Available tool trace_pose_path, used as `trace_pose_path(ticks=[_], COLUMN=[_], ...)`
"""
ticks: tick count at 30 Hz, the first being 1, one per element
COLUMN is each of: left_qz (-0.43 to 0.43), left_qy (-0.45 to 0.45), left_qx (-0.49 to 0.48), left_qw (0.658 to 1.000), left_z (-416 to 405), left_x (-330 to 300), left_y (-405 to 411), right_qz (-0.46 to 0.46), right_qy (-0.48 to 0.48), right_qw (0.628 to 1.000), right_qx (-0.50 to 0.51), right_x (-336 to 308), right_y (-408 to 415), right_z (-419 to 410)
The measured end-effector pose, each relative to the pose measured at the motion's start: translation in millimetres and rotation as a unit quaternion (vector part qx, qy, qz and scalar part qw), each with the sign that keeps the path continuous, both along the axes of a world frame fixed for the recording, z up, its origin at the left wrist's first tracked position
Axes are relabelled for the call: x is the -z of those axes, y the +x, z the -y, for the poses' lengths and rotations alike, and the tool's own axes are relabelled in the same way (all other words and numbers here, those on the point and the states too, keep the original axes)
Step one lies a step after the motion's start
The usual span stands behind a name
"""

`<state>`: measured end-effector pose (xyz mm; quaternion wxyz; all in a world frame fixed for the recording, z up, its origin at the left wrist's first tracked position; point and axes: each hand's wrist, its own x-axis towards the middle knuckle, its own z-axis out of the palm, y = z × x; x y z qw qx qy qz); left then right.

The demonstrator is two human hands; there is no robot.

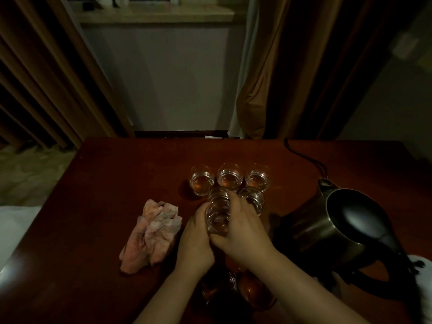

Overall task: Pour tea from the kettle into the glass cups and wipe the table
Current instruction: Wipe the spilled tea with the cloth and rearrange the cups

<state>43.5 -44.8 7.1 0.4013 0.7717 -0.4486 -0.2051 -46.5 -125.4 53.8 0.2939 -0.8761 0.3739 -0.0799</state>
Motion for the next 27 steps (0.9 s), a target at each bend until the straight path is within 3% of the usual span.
trace_pose_path(ticks=[5, 13, 27], left_qz=[-0.087, -0.102, -0.104], left_qy=[-0.007, 0.021, 0.043], left_qx=[-0.123, -0.200, -0.179], left_qw=[0.989, 0.974, 0.977], left_z=[-0.6, 8.0, 25.9], left_x=[7.5, 34.7, 53.6], left_y=[13.3, 42.2, 62.2], right_qz=[0.014, -0.067, -0.137], right_qy=[0.053, 0.071, 0.031], right_qw=[0.998, 0.987, 0.980], right_qx=[0.039, 0.131, 0.138], right_x=[-1.2, 29.1, 46.2], right_y=[-21.1, -54.3, -10.4], right_z=[7.6, 36.5, 68.9])
